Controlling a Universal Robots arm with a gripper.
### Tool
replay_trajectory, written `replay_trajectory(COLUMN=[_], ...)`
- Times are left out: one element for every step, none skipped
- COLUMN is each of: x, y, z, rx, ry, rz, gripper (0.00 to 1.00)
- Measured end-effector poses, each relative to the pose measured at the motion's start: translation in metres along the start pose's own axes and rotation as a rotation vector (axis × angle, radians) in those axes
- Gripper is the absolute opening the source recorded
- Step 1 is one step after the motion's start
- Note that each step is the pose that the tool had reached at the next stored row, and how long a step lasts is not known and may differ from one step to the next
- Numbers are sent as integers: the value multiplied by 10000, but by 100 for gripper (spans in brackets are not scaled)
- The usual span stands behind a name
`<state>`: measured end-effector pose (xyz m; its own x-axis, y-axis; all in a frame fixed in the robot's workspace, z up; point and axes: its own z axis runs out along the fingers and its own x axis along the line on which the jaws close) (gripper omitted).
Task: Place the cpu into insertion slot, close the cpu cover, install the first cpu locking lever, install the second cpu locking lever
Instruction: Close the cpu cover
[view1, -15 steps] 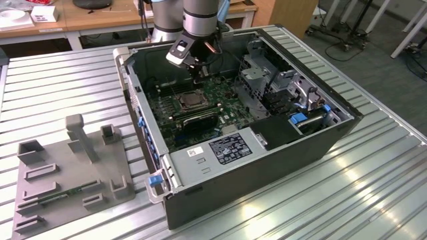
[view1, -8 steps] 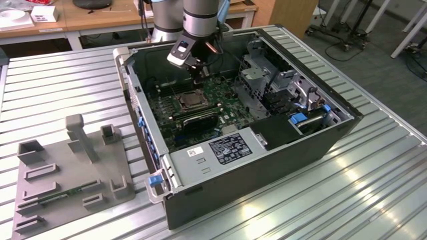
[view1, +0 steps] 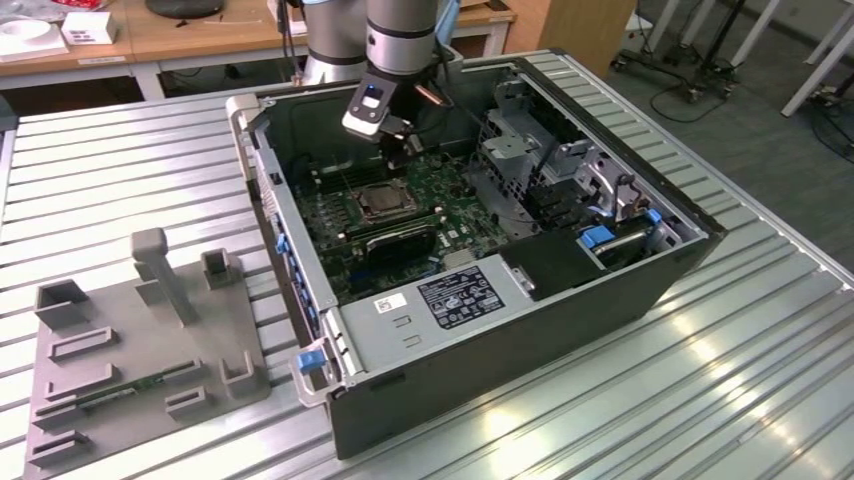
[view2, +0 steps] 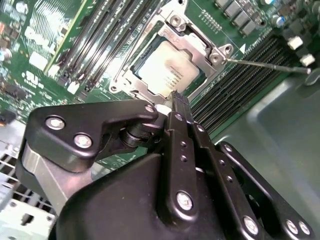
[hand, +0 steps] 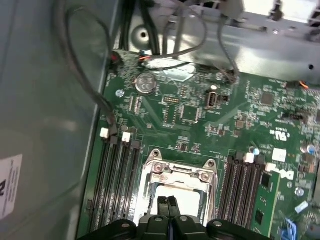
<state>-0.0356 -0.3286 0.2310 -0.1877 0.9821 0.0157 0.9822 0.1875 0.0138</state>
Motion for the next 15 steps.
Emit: replay_trajectory(x=[0,0,0,0,0,0,0,0,0,0,0,0,0,0,0], y=[0,0,0,0,0,0,0,0,0,0,0,0,0,0,0], z=[0,0,1,1,1,1,1,1,1,2,2,3,3,4,5], rx=[3,5,5,4,4,4,5,4,5,6,9,11,15,18,20], ry=[0,-2,0,0,0,1,1,0,1,2,5,7,10,12,15], rz=[-126,-194,-235,-238,-241,-242,-244,-248,-286,-383,-547,-728,-906,-1098,-1277], gripper=[10,10,10,10,10,10,10,10,10,10,10,10,10,10,10])
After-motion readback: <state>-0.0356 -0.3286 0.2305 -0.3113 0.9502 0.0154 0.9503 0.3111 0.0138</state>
